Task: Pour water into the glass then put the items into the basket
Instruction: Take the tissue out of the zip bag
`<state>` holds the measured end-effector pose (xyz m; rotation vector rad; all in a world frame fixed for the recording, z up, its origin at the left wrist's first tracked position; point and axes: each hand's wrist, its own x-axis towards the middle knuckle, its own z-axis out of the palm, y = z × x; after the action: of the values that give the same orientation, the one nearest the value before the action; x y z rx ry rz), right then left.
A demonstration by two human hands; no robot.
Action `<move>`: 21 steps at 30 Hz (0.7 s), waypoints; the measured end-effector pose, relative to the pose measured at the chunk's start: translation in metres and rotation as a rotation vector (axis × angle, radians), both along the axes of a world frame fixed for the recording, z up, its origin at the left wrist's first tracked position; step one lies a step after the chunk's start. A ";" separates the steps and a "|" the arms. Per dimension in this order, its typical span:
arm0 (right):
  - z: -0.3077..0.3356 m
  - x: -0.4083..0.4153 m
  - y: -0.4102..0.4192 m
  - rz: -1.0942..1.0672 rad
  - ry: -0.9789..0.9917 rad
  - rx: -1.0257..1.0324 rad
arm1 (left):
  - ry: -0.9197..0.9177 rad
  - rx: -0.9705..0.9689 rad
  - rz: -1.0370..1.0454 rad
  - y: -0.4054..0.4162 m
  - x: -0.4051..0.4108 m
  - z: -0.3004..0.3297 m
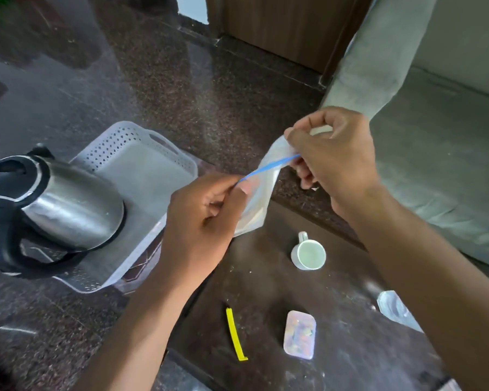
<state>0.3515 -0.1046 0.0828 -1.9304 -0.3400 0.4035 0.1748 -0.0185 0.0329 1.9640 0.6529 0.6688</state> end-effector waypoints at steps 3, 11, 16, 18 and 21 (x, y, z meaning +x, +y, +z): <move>-0.005 0.015 -0.049 -0.084 -0.065 -0.112 | 0.055 0.054 -0.048 -0.029 0.021 0.000; 0.002 0.005 -0.202 -0.158 -0.277 -0.134 | 0.132 0.209 -0.113 -0.137 0.078 -0.007; -0.016 -0.021 -0.267 -0.094 -0.275 -0.258 | 0.145 0.298 -0.096 -0.202 0.104 -0.010; -0.030 -0.024 -0.288 -0.136 -0.247 -0.327 | 0.161 0.284 -0.062 -0.230 0.109 -0.011; -0.048 -0.026 -0.314 -0.273 -0.316 -0.426 | 0.136 0.225 -0.031 -0.268 0.112 -0.014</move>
<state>0.3254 -0.4191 0.0351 -2.4271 -0.1974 -0.0179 0.2871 -0.2867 0.0192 2.2388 0.6506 0.6157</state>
